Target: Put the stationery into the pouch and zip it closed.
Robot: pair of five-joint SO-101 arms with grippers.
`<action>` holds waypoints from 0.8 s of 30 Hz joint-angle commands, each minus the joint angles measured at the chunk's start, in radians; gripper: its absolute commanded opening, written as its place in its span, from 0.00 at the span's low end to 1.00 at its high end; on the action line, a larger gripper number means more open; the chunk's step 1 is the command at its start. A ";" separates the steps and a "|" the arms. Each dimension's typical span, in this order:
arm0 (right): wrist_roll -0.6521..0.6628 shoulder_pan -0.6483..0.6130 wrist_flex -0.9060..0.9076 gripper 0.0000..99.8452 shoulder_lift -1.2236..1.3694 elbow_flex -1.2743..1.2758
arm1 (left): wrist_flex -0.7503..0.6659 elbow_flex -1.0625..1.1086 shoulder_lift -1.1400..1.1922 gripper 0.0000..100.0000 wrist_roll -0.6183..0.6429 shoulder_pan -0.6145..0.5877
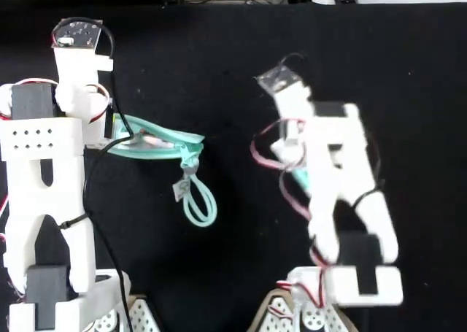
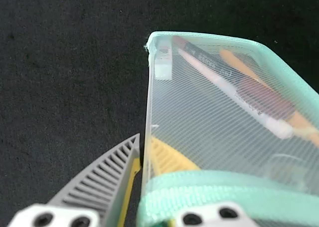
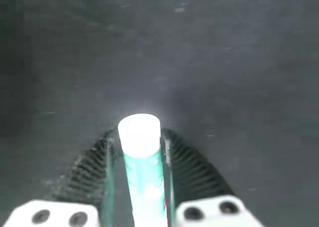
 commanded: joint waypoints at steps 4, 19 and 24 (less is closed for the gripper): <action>-0.186 -0.193 -0.083 0.02 -0.111 0.157 | 0.006 0.016 0.011 0.03 -0.008 -0.001; -0.180 -0.226 -0.051 0.19 -0.042 0.188 | 0.006 0.016 0.011 0.03 -0.008 -0.001; -0.097 -0.226 -0.051 0.18 0.085 0.119 | 0.006 0.016 0.011 0.03 -0.008 -0.001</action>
